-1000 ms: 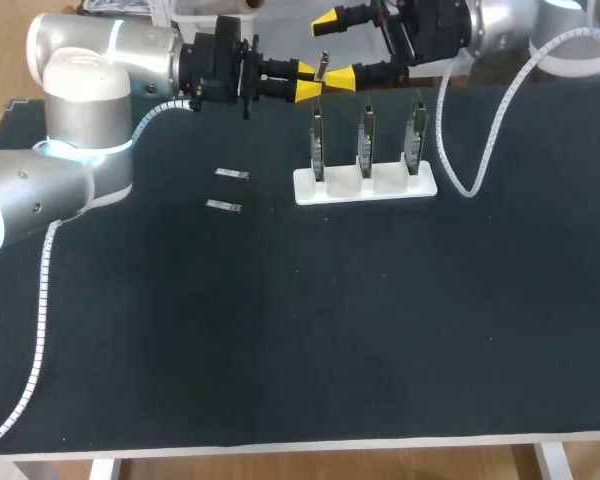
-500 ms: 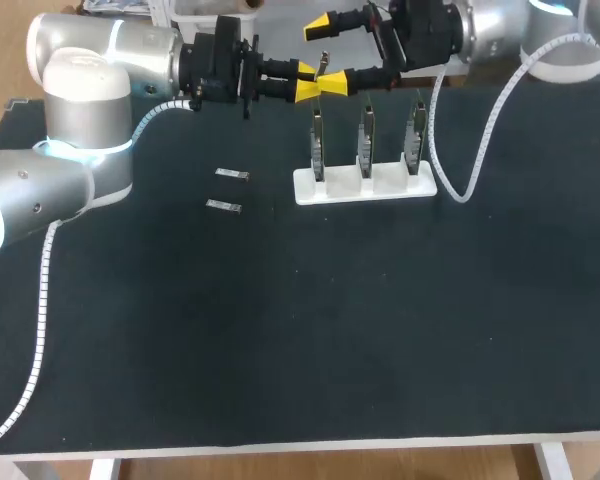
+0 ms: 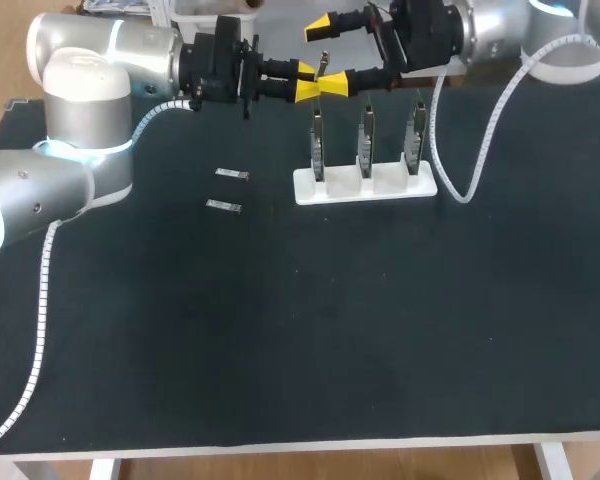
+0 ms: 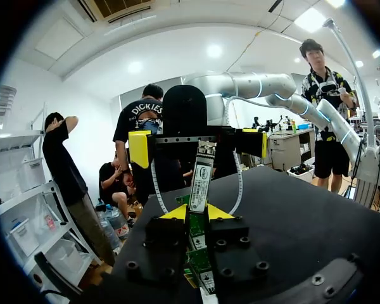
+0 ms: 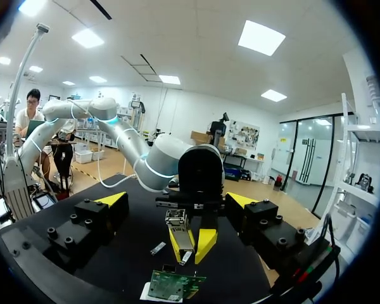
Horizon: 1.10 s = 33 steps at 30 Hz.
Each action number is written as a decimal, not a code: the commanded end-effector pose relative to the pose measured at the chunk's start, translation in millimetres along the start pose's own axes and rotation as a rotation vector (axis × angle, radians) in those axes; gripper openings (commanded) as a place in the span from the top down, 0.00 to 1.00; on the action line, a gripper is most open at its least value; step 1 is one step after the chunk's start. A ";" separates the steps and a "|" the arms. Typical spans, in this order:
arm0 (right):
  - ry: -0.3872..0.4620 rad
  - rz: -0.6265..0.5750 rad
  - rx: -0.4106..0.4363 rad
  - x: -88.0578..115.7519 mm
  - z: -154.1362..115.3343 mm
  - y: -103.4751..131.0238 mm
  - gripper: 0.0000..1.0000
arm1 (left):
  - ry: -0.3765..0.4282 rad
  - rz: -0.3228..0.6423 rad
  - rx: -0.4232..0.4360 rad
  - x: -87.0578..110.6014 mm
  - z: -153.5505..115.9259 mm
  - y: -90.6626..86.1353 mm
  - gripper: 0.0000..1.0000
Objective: Pick up the optical module with the left hand, and insert it into the network port with the right hand.
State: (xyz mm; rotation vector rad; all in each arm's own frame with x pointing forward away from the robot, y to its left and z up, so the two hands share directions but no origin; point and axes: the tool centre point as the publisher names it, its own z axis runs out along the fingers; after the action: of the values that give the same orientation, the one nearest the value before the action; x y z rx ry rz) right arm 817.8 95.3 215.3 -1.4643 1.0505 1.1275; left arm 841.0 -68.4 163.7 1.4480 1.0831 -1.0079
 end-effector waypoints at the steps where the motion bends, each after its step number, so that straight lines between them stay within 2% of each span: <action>1: 0.002 -0.001 0.005 -0.8 -0.1 2.6 0.00 | 0.000 0.001 0.006 0.9 0.7 3.1 1.00; 6: 0.002 -0.001 0.005 -0.8 -0.1 2.6 0.00 | 0.000 0.001 0.006 0.9 0.7 3.1 1.00; 8: 0.002 -0.001 0.005 -0.8 -0.1 2.6 0.42 | 0.000 0.001 0.006 0.9 0.7 3.1 1.00; 9: 0.002 -0.001 0.005 -0.8 -0.1 2.6 0.54 | 0.000 0.001 0.006 0.9 0.7 3.1 1.00; 13: 0.002 -0.001 0.005 -0.8 -0.1 2.6 0.67 | 0.000 0.001 0.006 0.9 0.7 3.1 1.00; 22: 0.002 -0.001 0.005 -0.8 -0.1 2.6 0.71 | 0.000 0.001 0.006 0.9 0.7 3.1 1.00; 26: 0.002 -0.001 0.005 -0.8 -0.1 2.6 0.90 | 0.000 0.001 0.006 0.9 0.7 3.1 1.00; 27: 0.002 -0.001 0.005 -0.8 -0.1 2.6 0.98 | 0.000 0.001 0.006 0.9 0.7 3.1 1.00; 33: 0.002 -0.001 0.005 -0.8 -0.1 2.6 1.00 | 0.000 0.001 0.006 0.9 0.7 3.1 1.00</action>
State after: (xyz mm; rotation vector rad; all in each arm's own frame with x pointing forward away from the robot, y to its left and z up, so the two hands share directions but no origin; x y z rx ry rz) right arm 818.3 95.3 215.7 -1.4631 1.0503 1.1261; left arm 840.5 -68.7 163.4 1.4492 1.0824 -1.0091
